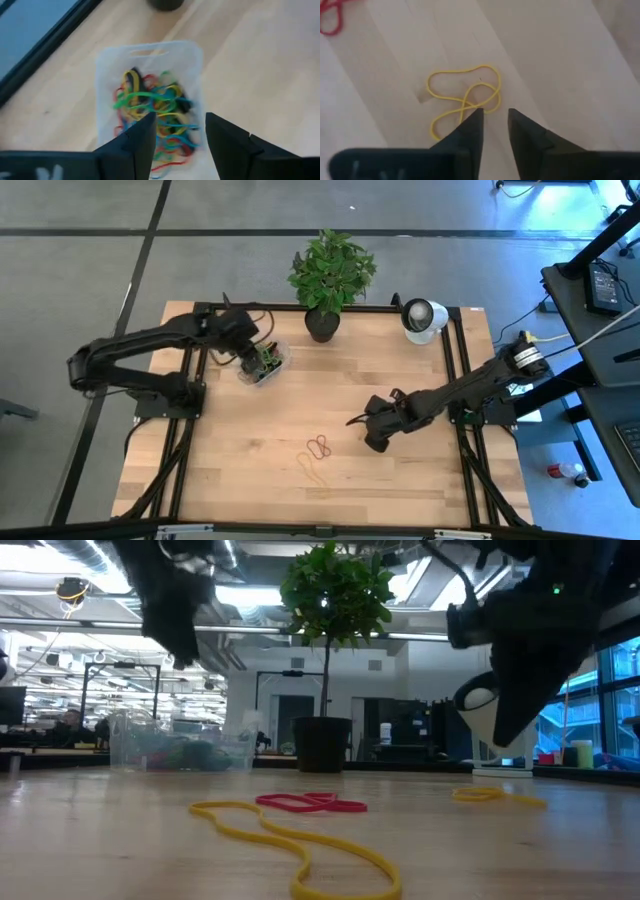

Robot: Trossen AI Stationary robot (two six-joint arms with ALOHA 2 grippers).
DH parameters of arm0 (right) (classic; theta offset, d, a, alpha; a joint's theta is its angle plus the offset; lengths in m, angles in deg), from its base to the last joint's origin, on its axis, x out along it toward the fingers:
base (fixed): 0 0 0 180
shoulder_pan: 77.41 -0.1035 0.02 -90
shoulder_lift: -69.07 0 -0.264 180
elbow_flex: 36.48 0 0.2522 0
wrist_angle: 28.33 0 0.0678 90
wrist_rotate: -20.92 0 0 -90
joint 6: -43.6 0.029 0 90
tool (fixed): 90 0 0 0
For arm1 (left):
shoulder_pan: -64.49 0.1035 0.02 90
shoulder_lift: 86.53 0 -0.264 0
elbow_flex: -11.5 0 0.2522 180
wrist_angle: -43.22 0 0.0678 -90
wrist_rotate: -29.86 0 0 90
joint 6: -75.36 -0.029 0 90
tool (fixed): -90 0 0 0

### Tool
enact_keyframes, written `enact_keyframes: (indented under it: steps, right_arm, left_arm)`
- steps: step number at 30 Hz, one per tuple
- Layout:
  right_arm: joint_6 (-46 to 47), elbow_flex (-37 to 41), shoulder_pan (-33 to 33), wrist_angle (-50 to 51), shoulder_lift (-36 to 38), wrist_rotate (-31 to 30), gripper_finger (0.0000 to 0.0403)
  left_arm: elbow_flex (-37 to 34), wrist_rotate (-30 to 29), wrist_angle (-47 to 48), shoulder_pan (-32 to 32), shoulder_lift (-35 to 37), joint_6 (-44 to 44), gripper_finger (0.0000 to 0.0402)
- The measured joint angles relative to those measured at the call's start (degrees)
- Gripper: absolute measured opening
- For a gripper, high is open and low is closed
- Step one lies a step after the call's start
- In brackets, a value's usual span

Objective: Pick and place rubber bands into bin
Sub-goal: Put the yellow rubber band into the transparent bin

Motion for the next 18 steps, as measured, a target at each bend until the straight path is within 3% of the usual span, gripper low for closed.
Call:
enact_keyframes:
  steps: [6, 10, 13, 18]
  right_arm:
    - [-3.0, 0.1, 0.0, -4.9, -5.6, 0.0, 0.0144]
    - [-3.4, 0.0, 0.0, -7.7, -9.5, 2.6, 0.0152]
    - [-2.7, -0.3, 0.0, -7.7, -11.8, 3.5, 0.0123]
    - [-1.7, -0.2, -0.7, -9.2, -11.9, 3.4, 0.0017]
  left_arm:
    - [0.0, -0.6, 0.1, -6.5, 8.3, 7.7, 0.0145]
    - [-0.5, -3.8, -0.6, -13.9, 12.1, 11.2, 0.0121]
    - [-2.9, -5.7, -3.2, -19.7, 14.8, 12.0, 0.0093]
    - [-10.3, -5.9, -10.8, -28.3, 20.5, 12.3, 0.0017]
